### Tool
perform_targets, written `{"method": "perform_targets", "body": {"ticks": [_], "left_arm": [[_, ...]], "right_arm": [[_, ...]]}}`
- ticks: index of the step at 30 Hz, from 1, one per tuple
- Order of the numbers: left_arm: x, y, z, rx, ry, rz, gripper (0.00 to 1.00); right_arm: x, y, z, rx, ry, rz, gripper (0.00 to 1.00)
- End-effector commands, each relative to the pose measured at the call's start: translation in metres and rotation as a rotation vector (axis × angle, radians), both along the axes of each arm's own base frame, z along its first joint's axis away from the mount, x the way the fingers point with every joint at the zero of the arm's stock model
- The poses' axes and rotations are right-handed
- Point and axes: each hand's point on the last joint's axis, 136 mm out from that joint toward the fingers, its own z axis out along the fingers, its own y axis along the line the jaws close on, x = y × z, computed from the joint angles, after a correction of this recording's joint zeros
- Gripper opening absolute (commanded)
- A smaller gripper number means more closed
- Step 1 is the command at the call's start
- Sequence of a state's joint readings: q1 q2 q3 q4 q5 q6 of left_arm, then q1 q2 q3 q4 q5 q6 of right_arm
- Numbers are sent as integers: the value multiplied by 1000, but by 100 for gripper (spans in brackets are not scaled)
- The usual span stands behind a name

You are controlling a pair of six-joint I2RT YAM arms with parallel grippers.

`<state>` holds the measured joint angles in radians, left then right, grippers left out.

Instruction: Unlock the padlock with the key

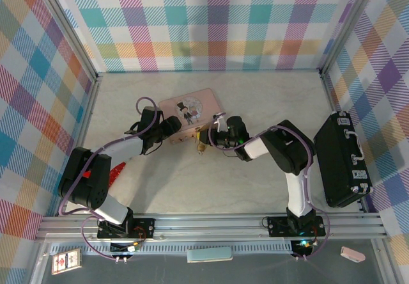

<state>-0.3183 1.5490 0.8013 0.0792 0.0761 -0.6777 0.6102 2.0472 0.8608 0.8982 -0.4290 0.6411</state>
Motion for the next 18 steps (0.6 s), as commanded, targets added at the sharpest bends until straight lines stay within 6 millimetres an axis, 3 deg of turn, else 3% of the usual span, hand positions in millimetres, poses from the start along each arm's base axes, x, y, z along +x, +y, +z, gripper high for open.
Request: {"method": "perform_targets", "body": {"ticks": [1,7,18], "left_arm": [[-23,9,-29,52,111,14,75],[-24,9,-28,52,111,16,74],[-25,10,-28,53,112,23,74]], "right_arm": [[-2,5,-10,-8,33,-1,31],[-1,-1,-15,-37,37,-46,29],[-2,-5,-17,-42,41,-68,14]]}}
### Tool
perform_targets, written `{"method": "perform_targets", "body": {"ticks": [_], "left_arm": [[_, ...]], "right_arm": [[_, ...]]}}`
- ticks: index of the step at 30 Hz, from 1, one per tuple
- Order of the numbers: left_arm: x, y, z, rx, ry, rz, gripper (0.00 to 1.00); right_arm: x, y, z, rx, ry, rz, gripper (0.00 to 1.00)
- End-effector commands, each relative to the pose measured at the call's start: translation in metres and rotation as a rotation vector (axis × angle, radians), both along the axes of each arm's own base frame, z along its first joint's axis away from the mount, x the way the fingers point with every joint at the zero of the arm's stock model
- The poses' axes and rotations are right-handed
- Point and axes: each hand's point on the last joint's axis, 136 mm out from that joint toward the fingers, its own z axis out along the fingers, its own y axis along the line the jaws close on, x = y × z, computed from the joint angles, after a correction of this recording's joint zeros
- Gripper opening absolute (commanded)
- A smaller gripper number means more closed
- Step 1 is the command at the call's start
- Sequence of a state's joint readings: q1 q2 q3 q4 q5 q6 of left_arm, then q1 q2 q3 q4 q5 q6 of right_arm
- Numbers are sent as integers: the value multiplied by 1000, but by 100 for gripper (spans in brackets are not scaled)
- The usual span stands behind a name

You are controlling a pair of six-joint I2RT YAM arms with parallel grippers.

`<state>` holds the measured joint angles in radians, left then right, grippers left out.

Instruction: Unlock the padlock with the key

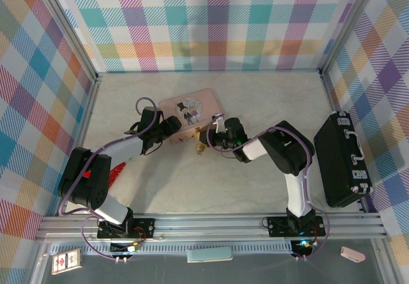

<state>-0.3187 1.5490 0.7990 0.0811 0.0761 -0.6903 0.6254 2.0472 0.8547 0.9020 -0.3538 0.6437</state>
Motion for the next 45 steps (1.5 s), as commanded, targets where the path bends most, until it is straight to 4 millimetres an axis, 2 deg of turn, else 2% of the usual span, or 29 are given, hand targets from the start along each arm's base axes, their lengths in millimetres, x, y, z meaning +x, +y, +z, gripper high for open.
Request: {"method": "perform_targets", "body": {"ticks": [1,14,30,45], "left_arm": [[-25,10,-29,61,112,15,74],[-28,8,-32,62,122,31,74],[-33,9,-43,63,157,82,74],[-38,2,-47,54,167,100,74]], "right_arm": [[-7,-4,-14,-20,54,-19,13],[-1,-8,-15,1,136,-155,0],[6,-22,-22,91,263,-347,0],[12,-21,-25,143,362,-471,0]]}}
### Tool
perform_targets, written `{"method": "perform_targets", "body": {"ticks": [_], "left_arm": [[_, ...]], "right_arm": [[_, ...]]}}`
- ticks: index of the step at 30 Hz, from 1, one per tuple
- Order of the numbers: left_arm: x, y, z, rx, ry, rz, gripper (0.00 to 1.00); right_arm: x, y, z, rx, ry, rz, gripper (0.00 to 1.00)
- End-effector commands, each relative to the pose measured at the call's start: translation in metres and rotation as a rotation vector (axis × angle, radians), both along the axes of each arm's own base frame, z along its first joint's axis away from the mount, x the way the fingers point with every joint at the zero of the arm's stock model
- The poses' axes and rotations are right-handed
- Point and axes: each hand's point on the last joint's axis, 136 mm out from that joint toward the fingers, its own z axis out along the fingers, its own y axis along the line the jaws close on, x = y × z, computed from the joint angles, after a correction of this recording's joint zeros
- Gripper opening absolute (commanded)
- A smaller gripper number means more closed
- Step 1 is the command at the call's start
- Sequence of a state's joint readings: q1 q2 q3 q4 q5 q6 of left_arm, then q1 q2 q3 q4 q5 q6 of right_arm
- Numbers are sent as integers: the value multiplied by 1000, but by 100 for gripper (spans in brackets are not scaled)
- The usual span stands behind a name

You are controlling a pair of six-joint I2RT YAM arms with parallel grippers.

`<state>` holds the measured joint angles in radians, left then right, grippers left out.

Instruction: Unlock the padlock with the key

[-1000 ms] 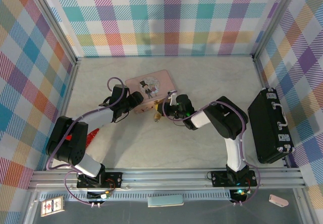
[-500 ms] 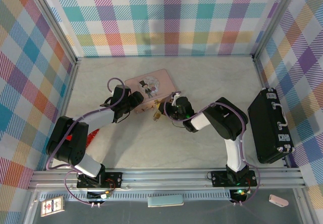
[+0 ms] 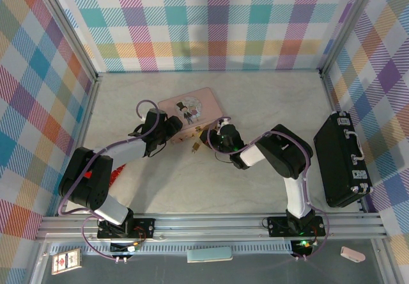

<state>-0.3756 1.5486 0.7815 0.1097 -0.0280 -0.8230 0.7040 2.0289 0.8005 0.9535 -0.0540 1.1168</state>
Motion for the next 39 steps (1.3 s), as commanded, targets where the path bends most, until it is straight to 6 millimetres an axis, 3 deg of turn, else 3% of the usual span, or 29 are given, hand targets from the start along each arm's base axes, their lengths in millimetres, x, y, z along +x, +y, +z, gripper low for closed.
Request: {"method": "perform_targets", "body": {"ticks": [1,14,39], "left_arm": [[-36,6,-46,72,171,-12,74],[-38,3,-49,73,176,-4,74],[-38,7,-55,92,196,22,74]], "right_arm": [[7,-14,-20,-27,90,-110,0],[10,-24,-28,26,207,-264,0],[13,-44,-21,80,289,-433,0]]}}
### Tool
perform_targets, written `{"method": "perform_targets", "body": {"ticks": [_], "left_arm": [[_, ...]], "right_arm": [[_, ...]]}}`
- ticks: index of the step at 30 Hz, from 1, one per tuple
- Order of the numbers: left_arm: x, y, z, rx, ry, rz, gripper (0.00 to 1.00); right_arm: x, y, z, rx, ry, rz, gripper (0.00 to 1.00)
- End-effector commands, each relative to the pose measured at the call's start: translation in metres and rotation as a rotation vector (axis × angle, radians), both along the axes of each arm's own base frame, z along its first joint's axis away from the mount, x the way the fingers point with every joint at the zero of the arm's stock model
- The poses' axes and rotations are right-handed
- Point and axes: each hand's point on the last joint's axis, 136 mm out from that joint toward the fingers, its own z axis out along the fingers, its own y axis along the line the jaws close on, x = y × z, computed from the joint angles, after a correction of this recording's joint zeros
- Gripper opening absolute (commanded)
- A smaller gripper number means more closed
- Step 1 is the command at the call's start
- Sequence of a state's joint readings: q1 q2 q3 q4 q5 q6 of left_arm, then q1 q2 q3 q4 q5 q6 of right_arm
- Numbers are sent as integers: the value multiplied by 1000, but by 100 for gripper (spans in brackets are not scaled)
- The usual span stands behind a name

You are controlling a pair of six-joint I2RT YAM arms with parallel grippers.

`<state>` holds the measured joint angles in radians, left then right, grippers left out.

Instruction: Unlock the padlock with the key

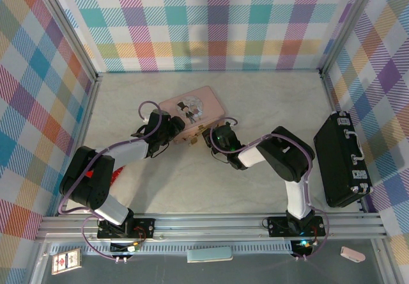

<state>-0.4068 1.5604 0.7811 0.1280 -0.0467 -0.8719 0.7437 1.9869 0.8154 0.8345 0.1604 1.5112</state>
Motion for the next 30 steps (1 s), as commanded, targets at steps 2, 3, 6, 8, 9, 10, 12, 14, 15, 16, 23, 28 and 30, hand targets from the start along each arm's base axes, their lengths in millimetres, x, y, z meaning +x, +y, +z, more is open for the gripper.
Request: {"method": "perform_targets", "body": {"ticks": [2,3,6,8,9,10,12,14,15,16,23,28,30], "left_arm": [[-37,17,-54,115,196,5,74],[-37,17,-54,116,197,5,74],[-36,17,-54,114,196,4,74],[-36,17,-53,116,195,4,74],[-36,17,-53,117,195,4,74],[-36,17,-54,117,196,4,74],[-36,17,-54,115,196,3,74],[-36,17,-54,117,198,1,74],[-35,16,-54,117,197,1,74],[-36,16,-54,118,199,1,74],[-32,16,-51,126,193,0,75],[-30,15,-49,122,189,-3,75],[-30,14,-49,123,191,-6,75]], "right_arm": [[3,-31,-19,-94,65,-114,0],[3,-33,-19,-96,70,-118,0],[3,-36,-21,-106,78,-126,0],[3,-37,-20,-104,76,-128,0],[4,-37,-20,-105,76,-129,0],[4,-37,-20,-105,74,-128,0],[5,-37,-18,-103,69,-127,0],[5,-38,-15,-107,61,-125,0],[6,-41,-14,-111,57,-129,0],[5,-43,-14,-119,56,-131,0],[3,-65,-10,-161,53,-154,0],[4,-67,-6,-168,41,-149,0],[4,-68,-5,-170,40,-147,0]]}}
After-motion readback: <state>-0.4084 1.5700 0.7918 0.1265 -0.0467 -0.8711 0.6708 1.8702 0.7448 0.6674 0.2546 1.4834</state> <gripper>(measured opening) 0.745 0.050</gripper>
